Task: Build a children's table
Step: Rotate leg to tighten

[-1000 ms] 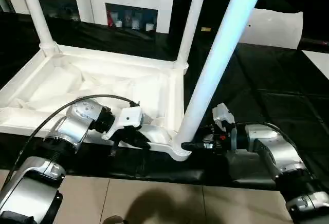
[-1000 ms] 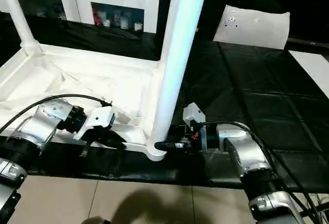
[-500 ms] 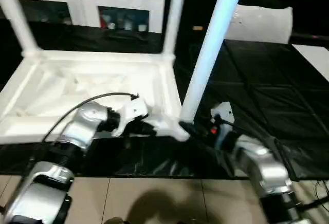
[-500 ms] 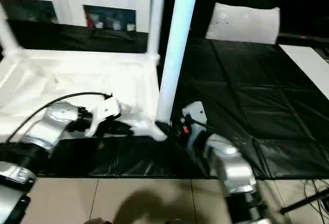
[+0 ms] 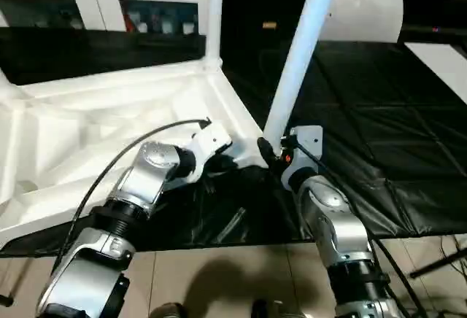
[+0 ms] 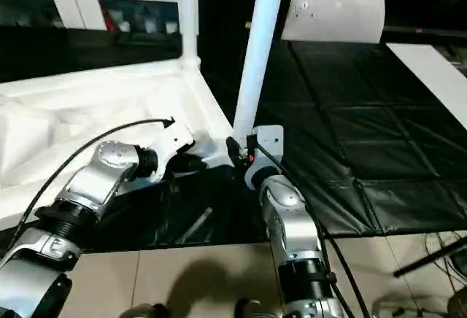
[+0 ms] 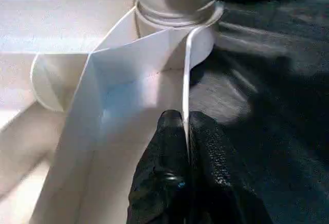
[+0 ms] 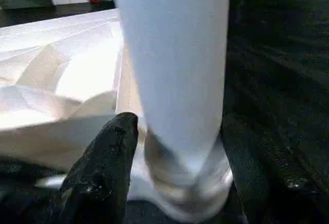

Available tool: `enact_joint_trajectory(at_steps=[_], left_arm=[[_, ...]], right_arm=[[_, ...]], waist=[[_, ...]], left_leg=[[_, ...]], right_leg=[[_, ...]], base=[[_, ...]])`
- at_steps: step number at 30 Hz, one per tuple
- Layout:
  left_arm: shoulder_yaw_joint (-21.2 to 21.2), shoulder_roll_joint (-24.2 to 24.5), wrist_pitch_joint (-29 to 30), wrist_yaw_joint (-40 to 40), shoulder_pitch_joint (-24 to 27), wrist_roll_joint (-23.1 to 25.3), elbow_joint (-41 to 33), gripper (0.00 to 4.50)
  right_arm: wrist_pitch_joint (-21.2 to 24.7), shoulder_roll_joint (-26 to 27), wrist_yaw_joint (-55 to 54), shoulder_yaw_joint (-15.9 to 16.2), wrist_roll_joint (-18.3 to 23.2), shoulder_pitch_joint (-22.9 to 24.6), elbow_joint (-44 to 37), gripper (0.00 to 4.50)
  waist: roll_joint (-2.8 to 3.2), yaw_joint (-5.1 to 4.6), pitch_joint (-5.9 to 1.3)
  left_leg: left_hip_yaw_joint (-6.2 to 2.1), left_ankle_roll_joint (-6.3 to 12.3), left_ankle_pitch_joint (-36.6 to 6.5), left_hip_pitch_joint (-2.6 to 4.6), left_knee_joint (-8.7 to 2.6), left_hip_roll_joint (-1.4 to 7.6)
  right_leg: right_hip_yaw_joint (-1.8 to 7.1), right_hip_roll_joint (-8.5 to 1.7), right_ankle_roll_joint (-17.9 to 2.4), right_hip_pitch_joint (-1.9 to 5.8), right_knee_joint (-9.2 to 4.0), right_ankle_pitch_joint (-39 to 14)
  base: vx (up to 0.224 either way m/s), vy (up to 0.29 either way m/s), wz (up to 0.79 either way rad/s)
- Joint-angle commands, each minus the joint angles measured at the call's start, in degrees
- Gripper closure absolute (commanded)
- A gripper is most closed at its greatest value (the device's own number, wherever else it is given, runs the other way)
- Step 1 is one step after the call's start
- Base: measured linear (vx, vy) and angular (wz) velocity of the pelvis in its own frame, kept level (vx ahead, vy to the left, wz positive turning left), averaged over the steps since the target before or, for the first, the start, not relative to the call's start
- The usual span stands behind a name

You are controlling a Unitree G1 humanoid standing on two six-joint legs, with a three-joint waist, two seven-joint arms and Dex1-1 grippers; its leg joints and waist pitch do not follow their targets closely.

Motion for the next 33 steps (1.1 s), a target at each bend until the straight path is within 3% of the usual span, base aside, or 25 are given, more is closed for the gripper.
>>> enact_joint_trajectory(at_steps=[1, 2, 3, 5, 7, 9, 12, 14, 15, 20, 22, 26, 30, 33], left_arm=[[-0.04, -1.43, -2.84, 0.21, 0.44, -2.25, -1.79, 4.5], [-0.31, -0.11, -3.87, -1.69, 1.19, -2.41, -2.1, 4.5], [-0.37, 0.3, -4.11, -2.24, 1.44, -2.47, -2.24, 4.5], [-0.66, 4.04, -7.5, -6.74, 3.55, -2.94, -2.47, 4.5], [-0.9, 5.57, -8.49, -8.87, 4.39, -3.1, -2.75, 4.5], [-1.34, 6.38, -9.69, -10.87, 4.18, -3.33, -1.84, 4.5], [-2.26, 7.61, -11.89, -12.54, 3.53, -2.64, -0.17, 4.5], [-2.3, 7.91, -12.72, -13.64, 3.25, -2.91, 0.38, 4.5], [-2.69, 8.63, -14.21, -16.51, 2.93, -3.72, 0.86, 4.5], [-4.17, 10.41, -17.02, -25.54, 2.41, -6.1, 1.79, 4.5], [-4.9, 11.04, -18.21, -28.37, 2.32, -6.54, 2.05, 4.5], [-6.14, 11.76, -18.82, -32.39, 2.3, -7.08, 2.08, 4.5], [-6.57, 11.83, -19.27, -33.67, 2.21, -7.12, 1.97, 4.5], [-6.69, 11.79, -20.19, -34.18, 1.86, -7.1, 2.62, 4.5]], right_arm=[[1.43, 0.03, 7.09, 5.76, 2.28, 0.62, -0.25, 1.38], [1.13, -2.14, 9.71, 5.85, 2.42, 0.97, -1.2, 1.31], [1.09, -2.83, 10.48, 5.95, 2.39, 1.08, -1.49, 1.2], [0.23, -9.51, 18.44, 6.33, 3.1, 1.82, -3.36, 0.99], [0.64, -12.64, 22.19, 5.64, 4.23, 1.82, -4.47, 0.99], [1.11, -16.49, 27.48, 4.01, 6.14, 1.1, -4.91, 0.7], [1.51, -20.92, 33.52, 3.12, 7.91, 0.68, -5.12, 0.53], [1.55, -22.57, 35.63, 3.22, 8.2, 0.56, -5.32, 0.35], [1.68, -26.46, 39.74, 3.76, 9.2, 0.23, -5.51, 0.26], [2.08, -31.96, 46.44, 3.98, 10.62, -1.37, -4.48, 0.03], [1.34, -32.13, 46.47, 4.07, 9.95, -2.33, -3.28, 0.03], [-0.65, -30.92, 47.15, 4.82, 9.34, -4.71, 0.57, 0.03], [-0.76, -30.01, 50.79, 5.9, 11.06, -6.25, 2.84, 0.37], [-0.16, -29.99, 53.57, 6.69, 11.91, -6.86, 3.63, 0.72]], waist=[[-0.52, -0.06, -3.18], [-0.08, -0.17, -2.91], [-0.79, -0.54, -3.05], [-0.71, -0.28, -3.05], [-0.02, 0.08, -2.82], [-0.73, 0.56, -2.52], [-0.72, 1.01, -2.88], [-0.63, 1.0, -2.69], [-0.65, 0.94, -2.6], [-1.01, 0.99, -2.35], [-0.97, 1.07, -2.41], [-0.89, 1.18, -2.46], [-1.32, 1.43, -2.9], [-1.31, 1.73, -2.93]], left_leg=[[-1.88, 2.06, -17.3, 0.24, -5.04, 4.11], [-1.81, 2.69, -17.4, 0.25, -5.18, 4.13], [-1.52, 3.1, -19.7, 0.64, -4.77, 4.03], [-1.16, 3.91, -17.92, 0.6, -4.33, 3.89], [-0.86, 4.35, -16.82, 0.81, -4.35, 4.06], [-0.79, 5.83, -14.36, 0.19, -4.23, 3.87], [-0.55, 7.06, -9.57, 0.15, -3.69, 3.87], [-0.45, 7.89, -8.35, -0.17, -3.55, 3.6], [-0.47, 7.84, -9.19, -0.26, -3.55, 3.59], [-0.51, 7.2, -11.96, -0.08, -3.55, 3.75], [-0.54, 6.73, -12.04, 0.17, -3.62, 3.88], [-0.45, 5.39, -12.62, 0.47, -3.69, 4.18], [-0.38, 5.88, -11.67, 0.29, -3.49, 4.13], [-0.27, 6.65, -10.05, 0.38, -3.34, 4.17]], right_leg=[[2.91, -3.79, -7.89, 2.06, -3.38, -16.58], [2.75, -3.57, -9.03, 1.87, -3.08, -14.31], [2.75, -3.65, -9.09, 1.54, -3.36, -17.46], [3.09, -4.06, -9.24, 1.51, -3.68, -18.07], [3.31, -3.71, -9.35, 1.25, -3.67, -16.42], [3.24, -3.71, -9.66, 1.6, -3.31, -15.76], [3.08, -3.42, -11.1, 1.67, -2.64, -9.96], [2.97, -3.19, -11.79, 1.67, -2.46, -8.37], [2.9, -3.32, -12.01, 1.71, -2.53, -9.52], [2.87, -3.42, -11.08, 1.43, -3.16, -16.35], [2.92, -3.42, -10.98, 1.21, -3.23, -18.0], [2.97, -3.34, -11.98, 0.95, -2.91, -16.45], [2.92, -3.6, -12.55, 1.35, -2.58, -14.96], [2.94, -3.57, -12.83, 1.35, -2.35, -13.44]], base=[[0.0, 0.0, 0.0], [0.0, 0.0, 0.0], [0.0, 0.0, 0.0], [0.0, 0.0, 0.0], [0.0, 0.0, 0.0], [0.0, 0.0, 0.0], [0.0, 0.0, 0.0], [0.0, 0.0, 0.0], [0.0, 0.0, 0.0], [0.0, 0.0, 0.0], [0.0, 0.0, 0.0], [0.0, 0.0, 0.0], [0.0, 0.0, 0.0], [0.0, 0.0, 0.0]])
